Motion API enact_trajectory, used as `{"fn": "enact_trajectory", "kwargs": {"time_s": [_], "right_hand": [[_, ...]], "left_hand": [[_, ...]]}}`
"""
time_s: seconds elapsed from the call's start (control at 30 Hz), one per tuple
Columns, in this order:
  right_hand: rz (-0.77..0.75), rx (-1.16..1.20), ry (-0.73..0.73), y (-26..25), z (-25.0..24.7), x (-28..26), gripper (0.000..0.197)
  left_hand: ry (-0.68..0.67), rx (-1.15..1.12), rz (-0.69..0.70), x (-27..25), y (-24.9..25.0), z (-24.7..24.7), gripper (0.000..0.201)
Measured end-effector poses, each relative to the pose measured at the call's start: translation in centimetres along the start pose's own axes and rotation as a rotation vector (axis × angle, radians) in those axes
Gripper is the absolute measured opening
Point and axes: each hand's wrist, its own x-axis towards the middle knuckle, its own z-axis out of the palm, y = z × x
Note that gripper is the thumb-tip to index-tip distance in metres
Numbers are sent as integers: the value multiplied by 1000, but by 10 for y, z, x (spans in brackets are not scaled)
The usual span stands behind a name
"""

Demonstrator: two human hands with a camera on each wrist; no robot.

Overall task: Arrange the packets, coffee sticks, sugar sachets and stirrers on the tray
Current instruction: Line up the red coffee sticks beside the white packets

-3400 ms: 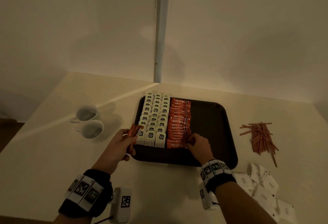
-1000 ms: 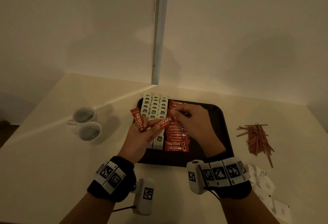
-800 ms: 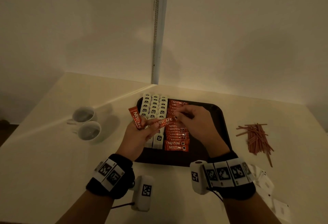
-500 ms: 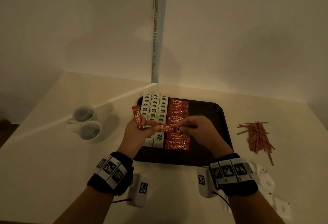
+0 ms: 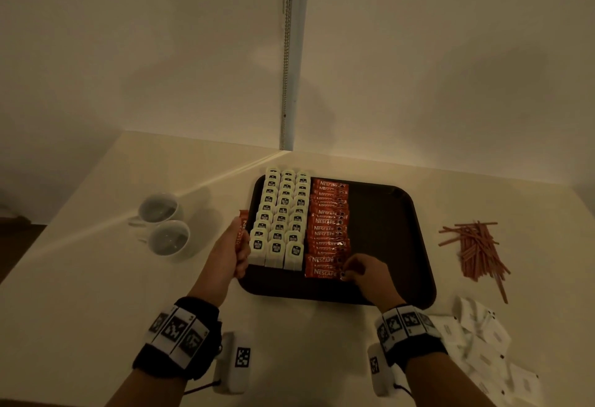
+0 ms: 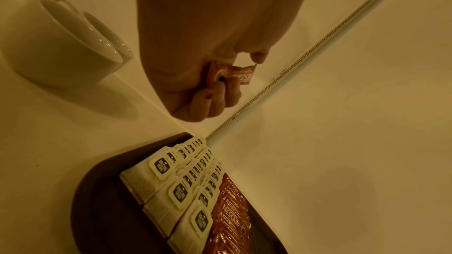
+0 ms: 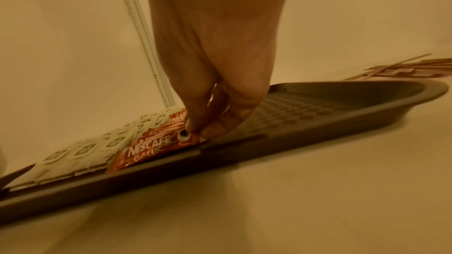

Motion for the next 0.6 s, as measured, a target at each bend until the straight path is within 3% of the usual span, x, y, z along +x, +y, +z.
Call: {"fn": "enact_trajectory", "kwargs": {"time_s": [0.13,0.33,0.5,0.6], "right_hand": [[6,-12,65,2,4,3,10],[41,-25,89,2,9,4,10],[73,-50,77,2,10,3,10],[68,-49,75,2,11,3,10]], "left_hand": [[31,-17,-12,2,-2,-4,42],[42,-8,-63,4,-2,-2,26],[-53,249,83,6,-7,-3,16],[-79,261,154,4,-5,-2,22]]}}
